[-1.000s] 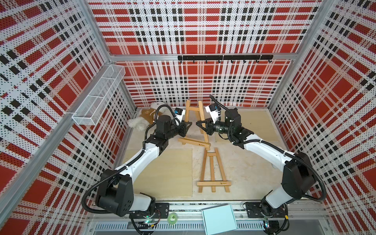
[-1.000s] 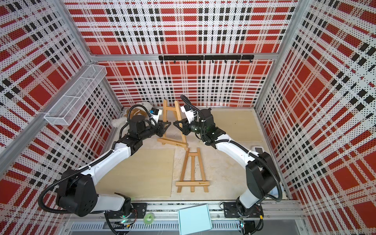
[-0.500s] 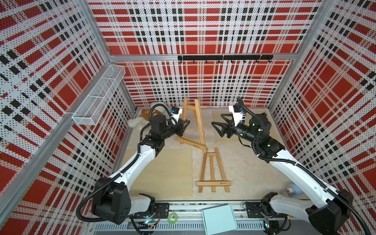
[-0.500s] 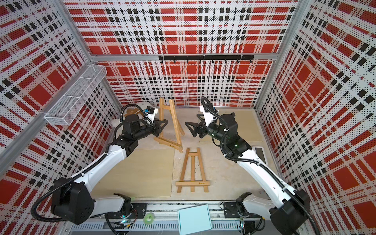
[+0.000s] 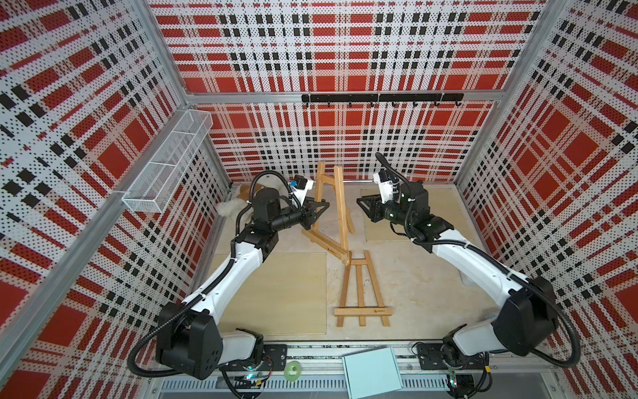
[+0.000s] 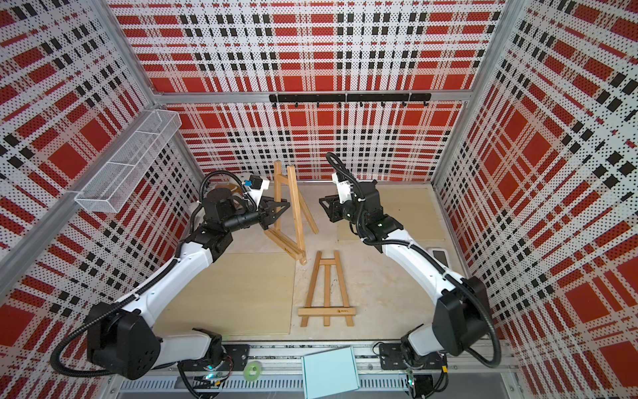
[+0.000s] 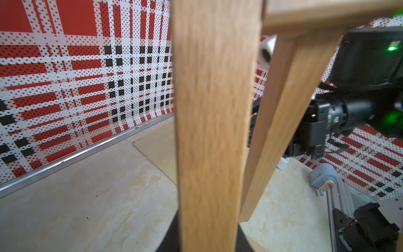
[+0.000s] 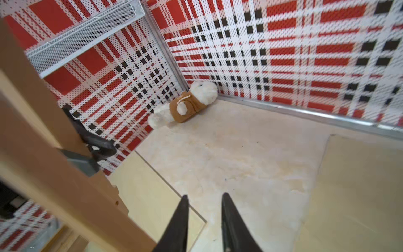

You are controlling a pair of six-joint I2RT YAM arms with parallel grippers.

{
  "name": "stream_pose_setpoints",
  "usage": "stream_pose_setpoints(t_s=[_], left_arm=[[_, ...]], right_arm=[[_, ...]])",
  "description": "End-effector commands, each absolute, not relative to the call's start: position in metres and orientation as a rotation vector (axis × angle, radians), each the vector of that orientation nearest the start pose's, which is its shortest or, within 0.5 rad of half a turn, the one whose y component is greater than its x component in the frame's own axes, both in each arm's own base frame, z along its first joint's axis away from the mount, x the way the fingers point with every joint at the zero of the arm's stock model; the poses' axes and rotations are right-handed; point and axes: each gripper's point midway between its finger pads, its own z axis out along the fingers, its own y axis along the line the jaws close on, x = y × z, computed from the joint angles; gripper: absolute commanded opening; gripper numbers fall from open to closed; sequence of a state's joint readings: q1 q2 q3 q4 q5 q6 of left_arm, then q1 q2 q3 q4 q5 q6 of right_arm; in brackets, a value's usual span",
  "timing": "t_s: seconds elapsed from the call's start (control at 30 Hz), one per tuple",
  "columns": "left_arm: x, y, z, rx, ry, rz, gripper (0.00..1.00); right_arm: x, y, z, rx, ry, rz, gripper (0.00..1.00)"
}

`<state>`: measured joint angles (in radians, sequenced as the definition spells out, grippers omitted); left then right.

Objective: Disassemble the easel
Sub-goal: Fold up the easel.

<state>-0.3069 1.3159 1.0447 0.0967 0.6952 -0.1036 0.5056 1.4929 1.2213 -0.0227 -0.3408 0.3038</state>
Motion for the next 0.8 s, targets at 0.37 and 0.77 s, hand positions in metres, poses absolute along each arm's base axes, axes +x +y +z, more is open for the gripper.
stream_pose_setpoints(t_s=[0.37,0.77], left_arm=[[0.395,-0.225,0.334,0.486,1.663,-0.830,0.02],[0.439,-0.221,0.286,0.371,1.781,-0.827,0.01]], right_arm=[[0.341,0.357,0.321,-0.598,1.681,1.327,0.24],[0.374,0.355,0.293,-0.526,1.665,1.429,0.26]])
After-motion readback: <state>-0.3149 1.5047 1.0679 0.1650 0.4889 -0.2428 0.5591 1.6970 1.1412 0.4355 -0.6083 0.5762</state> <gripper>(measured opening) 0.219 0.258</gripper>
